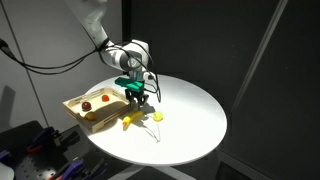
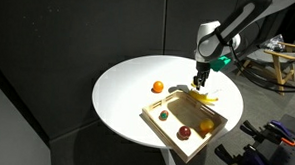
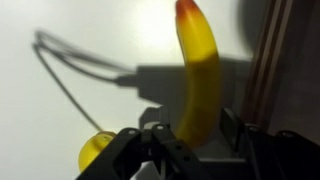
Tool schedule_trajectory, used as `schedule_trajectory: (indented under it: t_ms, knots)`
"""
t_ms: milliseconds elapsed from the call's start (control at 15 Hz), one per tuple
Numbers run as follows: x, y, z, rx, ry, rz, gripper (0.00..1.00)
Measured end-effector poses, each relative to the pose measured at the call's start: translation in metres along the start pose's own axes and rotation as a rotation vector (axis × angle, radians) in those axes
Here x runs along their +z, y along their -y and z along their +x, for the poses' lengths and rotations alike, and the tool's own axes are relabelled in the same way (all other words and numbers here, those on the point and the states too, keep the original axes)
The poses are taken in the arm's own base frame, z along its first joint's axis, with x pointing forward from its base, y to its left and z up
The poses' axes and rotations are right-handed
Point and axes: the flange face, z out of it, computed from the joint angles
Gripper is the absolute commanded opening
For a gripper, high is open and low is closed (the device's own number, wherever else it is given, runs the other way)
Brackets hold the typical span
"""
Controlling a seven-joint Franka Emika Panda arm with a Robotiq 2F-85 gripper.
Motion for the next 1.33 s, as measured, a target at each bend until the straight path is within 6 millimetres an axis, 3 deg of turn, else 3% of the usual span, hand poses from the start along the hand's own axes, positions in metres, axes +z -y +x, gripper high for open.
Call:
schedule_trajectory:
  t_ms: [67, 200, 667, 1333]
  knots:
    - [0.0, 0.0, 0.0, 0.0, 0.0, 0.0, 0.95]
    - [0.0, 0.0, 0.0, 0.0, 0.0, 0.0, 1.0]
    - [-0.006, -0.003, 0.0, 0.041, -0.01, -0.003, 1.0]
    - [-0.043, -0.027, 0.0, 0.284, -0.072, -0.016, 1.0]
